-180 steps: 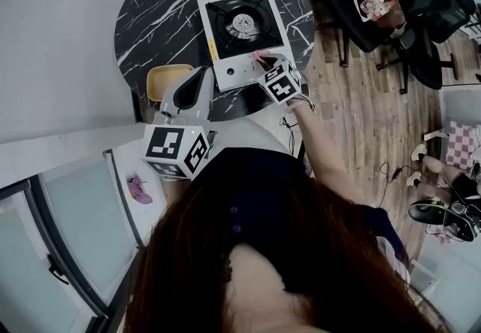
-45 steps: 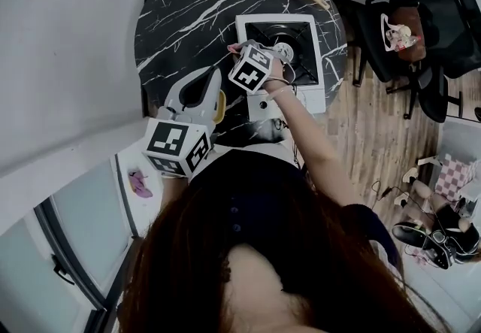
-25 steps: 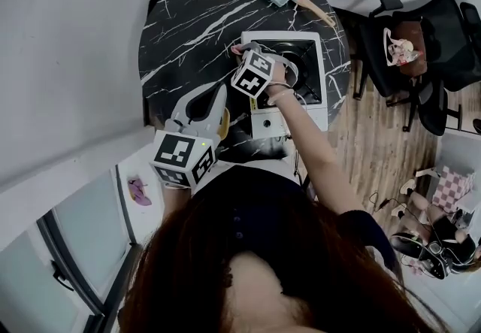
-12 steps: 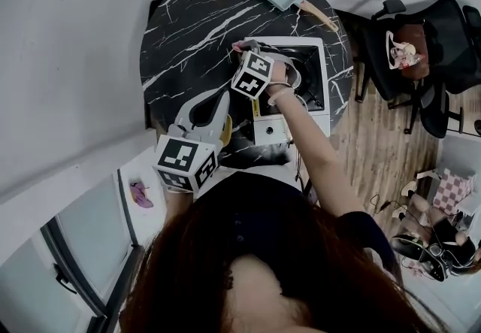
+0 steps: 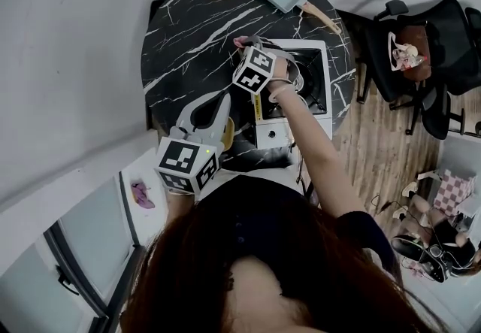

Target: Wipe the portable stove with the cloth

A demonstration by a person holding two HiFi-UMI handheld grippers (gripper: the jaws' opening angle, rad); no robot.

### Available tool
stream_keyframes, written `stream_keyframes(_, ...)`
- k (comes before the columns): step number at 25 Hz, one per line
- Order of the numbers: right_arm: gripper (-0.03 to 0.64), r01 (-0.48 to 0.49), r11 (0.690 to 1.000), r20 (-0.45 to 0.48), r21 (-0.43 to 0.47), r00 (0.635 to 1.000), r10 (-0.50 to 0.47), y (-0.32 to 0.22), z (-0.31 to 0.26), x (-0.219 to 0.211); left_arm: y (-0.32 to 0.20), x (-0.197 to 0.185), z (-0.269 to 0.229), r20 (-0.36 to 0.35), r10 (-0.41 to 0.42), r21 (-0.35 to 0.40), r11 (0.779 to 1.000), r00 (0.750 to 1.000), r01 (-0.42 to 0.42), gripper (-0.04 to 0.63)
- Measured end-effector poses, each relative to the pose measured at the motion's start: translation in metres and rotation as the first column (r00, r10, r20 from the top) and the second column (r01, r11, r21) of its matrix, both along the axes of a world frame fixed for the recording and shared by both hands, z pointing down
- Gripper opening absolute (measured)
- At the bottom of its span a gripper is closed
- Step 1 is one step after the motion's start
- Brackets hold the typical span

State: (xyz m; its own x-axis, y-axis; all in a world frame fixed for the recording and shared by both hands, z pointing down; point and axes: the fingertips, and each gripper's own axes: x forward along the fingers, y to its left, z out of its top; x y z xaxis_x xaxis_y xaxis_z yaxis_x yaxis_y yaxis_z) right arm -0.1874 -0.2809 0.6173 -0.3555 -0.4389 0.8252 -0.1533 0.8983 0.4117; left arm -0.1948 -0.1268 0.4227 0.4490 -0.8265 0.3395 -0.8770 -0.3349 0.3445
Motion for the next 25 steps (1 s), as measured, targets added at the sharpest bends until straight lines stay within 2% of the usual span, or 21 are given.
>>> stream_keyframes(6,0.025,-0.061,0.998,0.043,-0.032,0.997,0.062,-0.004,-0.001,-0.002,0.001,-0.001,0.002,0.001,0.008,-0.004,1.0,1.0,-0.008,0.012)
stream_keyframes(9,0.025,-0.115,0.991,0.12,-0.066,0.985,0.122,-0.009,-0.008,-0.003,0.002,-0.002,0.002,0.001,0.011,-0.003,1.0,1.0,-0.011,0.012)
stream_keyframes(11,0.025,-0.155,0.985,0.206,-0.08,0.964,0.169,-0.011,-0.02,-0.003,0.003,-0.003,0.001,-0.001,0.009,-0.002,1.0,1.0,-0.009,0.012)
stream_keyframes(13,0.025,-0.202,0.976,0.328,-0.085,0.919,0.219,-0.014,-0.04,-0.005,0.004,-0.005,0.0,0.0,0.009,-0.001,1.0,1.0,-0.009,0.012)
stream_keyframes(17,0.025,-0.302,0.947,0.537,-0.107,0.784,0.311,-0.015,-0.08,0.0,0.004,-0.004,-0.004,0.014,0.018,0.013,1.0,1.0,-0.019,0.012)
stream_keyframes(20,0.021,-0.347,0.929,0.619,-0.127,0.705,0.348,-0.011,-0.103,0.009,0.006,-0.003,-0.009,0.022,0.02,0.031,0.999,1.0,-0.02,0.012)
stream_keyframes(25,0.02,-0.382,0.904,0.695,-0.192,0.597,0.4,0.004,-0.128,0.023,0.014,-0.002,-0.018,0.05,0.016,0.061,0.998,0.999,-0.019,0.012)
